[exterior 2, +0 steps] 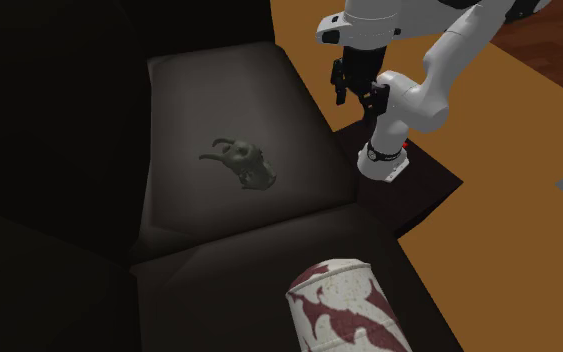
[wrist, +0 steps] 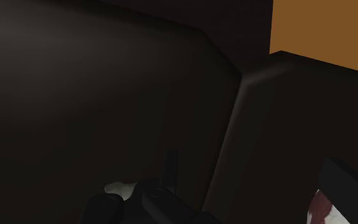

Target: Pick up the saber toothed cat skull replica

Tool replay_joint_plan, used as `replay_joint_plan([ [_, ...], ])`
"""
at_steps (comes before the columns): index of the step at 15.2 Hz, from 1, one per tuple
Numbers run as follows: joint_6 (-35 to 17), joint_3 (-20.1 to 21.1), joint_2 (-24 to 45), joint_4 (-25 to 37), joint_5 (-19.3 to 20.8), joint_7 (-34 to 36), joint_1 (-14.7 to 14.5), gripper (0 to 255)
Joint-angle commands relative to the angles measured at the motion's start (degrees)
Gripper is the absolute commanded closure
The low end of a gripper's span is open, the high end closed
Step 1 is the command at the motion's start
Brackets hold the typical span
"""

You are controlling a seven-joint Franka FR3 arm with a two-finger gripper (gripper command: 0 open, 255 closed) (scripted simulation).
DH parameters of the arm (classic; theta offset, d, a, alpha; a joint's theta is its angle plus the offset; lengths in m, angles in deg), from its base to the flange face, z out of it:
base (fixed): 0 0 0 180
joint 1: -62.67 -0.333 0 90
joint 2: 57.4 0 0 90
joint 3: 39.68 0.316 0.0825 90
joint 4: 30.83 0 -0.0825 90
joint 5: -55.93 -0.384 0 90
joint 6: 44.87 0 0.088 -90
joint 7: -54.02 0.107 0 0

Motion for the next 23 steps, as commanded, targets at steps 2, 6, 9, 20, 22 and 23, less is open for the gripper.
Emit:
replay_joint_plan([
  [2,-0.64,-0.34,2.51,1.28,-0.07,0.46,0.54,0],
  [6,-2.53,-1.82,12.44,6.91,-0.49,2.27,2.51,0],
  [9,-3.27,-3.06,19.74,11.66,-0.98,3.57,3.81,0],
  [20,-1.41,-8.17,45.97,32.87,-4.75,7.69,8.29,0],
  [22,-0.32,-9.07,50.79,37.46,-5.81,8.4,9.28,0],
  [23,0.31,-9.49,53.23,39.85,-6.39,8.77,9.82,0],
])
